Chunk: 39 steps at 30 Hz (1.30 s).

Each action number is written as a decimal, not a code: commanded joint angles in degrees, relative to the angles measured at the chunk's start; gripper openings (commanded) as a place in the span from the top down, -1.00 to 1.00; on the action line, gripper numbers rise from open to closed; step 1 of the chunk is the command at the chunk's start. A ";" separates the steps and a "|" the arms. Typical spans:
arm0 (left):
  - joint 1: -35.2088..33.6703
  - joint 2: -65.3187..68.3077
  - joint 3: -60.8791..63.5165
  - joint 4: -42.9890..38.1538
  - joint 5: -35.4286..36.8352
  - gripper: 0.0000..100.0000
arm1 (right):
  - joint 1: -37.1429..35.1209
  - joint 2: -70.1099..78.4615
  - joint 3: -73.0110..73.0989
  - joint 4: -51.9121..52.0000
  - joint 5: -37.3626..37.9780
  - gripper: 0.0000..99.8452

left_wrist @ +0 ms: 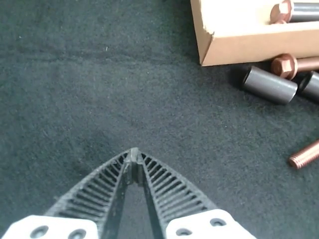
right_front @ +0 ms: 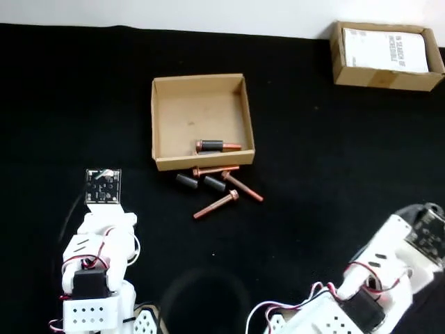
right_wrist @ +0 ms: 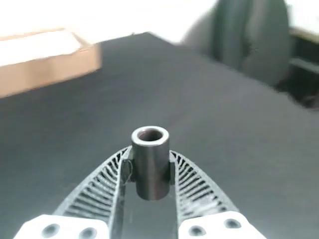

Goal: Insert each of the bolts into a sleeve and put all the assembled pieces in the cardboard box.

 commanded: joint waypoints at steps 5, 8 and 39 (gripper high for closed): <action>7.34 -0.22 -11.12 8.35 -0.26 0.98 | 9.71 -2.07 14.11 -20.88 0.44 0.98; 9.19 1.01 -15.60 9.49 -0.26 0.98 | 12.53 -1.80 17.27 -25.89 0.44 0.98; 39.08 124.70 -101.32 28.57 -0.35 0.71 | 16.75 -1.71 17.01 -25.71 0.44 0.98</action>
